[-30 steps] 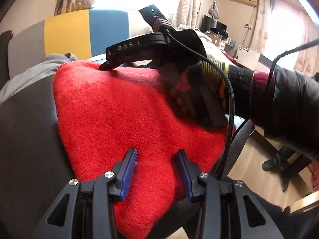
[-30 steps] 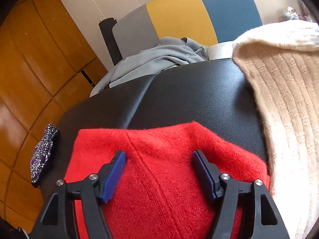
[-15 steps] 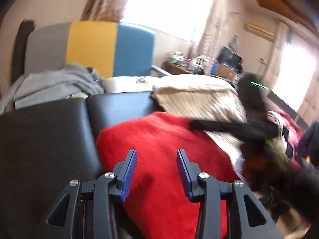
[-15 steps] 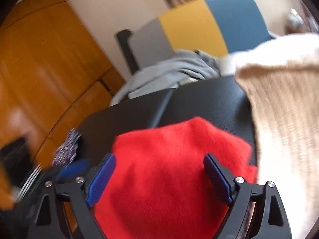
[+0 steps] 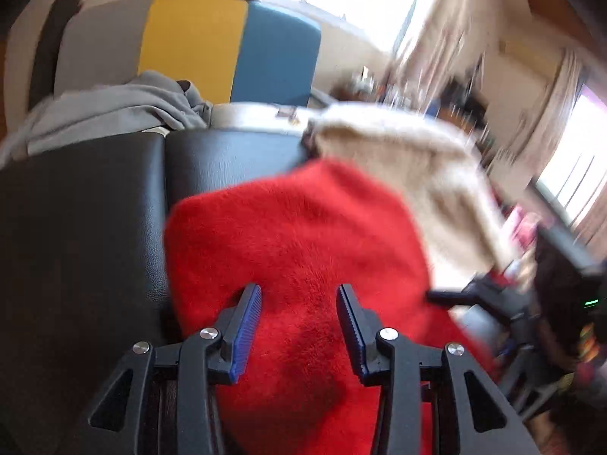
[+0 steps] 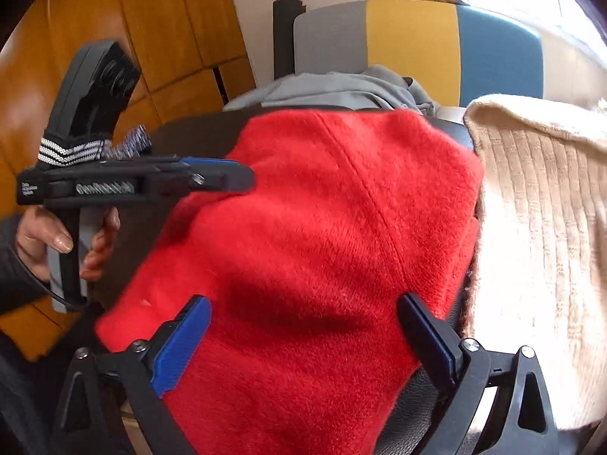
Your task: Fold clothes
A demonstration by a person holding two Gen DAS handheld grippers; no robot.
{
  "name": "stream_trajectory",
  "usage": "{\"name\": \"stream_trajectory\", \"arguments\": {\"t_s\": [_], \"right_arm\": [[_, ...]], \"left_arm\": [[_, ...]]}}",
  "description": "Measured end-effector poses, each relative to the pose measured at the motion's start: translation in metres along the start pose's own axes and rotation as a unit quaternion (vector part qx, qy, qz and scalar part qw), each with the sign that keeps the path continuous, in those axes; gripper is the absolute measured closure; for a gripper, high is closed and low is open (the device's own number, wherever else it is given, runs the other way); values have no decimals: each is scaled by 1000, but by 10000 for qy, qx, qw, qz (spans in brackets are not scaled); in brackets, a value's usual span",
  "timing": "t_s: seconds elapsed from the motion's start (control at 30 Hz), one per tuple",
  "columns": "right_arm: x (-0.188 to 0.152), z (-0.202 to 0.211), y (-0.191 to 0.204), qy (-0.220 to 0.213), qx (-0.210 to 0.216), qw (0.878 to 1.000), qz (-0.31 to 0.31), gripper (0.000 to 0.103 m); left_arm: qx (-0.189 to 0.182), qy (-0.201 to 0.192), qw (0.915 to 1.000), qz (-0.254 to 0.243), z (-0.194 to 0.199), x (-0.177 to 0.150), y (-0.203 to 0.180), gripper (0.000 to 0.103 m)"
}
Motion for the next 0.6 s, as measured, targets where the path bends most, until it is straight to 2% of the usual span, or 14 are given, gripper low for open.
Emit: {"name": "stream_trajectory", "arguments": {"t_s": [0.07, 0.1, 0.13, 0.2, 0.33, 0.43, 0.53, 0.6], "right_arm": [[6, 18, -1, -188, 341, 9985, -378, 0], [7, 31, -4, -397, 614, 9954, -624, 0], [8, 40, -6, -543, 868, 9913, -825, 0], [4, 38, -10, -502, 1277, 9837, -1161, 0], [-7, 18, -35, -302, 1316, 9700, -2020, 0], [-22, 15, -44, -191, 1417, 9578, -2494, 0], [-30, 10, -39, -49, 1879, 9468, -2612, 0], [-32, -4, -41, 102, 1759, 9491, -2610, 0]], "left_arm": [[-310, -262, 9987, 306, 24, -2, 15, 58], [-482, -306, 9974, 442, 32, -5, 22, 49], [-659, -279, 9957, 593, 35, -10, 31, 47], [-983, -174, 9911, 880, 36, -21, 45, 47], [-1486, 24, 9810, 1248, 25, -36, 59, 47], [-1756, 86, 9764, 1254, 14, -33, 58, 47], [-1884, 204, 9758, 1090, 0, -29, 52, 46], [-1809, 284, 9763, 1151, -13, -26, 57, 45]]}}
Point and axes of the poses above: each gripper's, at about its wrist camera, not at the fingertips, and z roughly against the way its jaws point, y to its left, x to its top, the point moved 8 cm from there along -z, roughly the way its jaws point, and after that the axes turned 8 degrees about y, right-handed, at the moved point
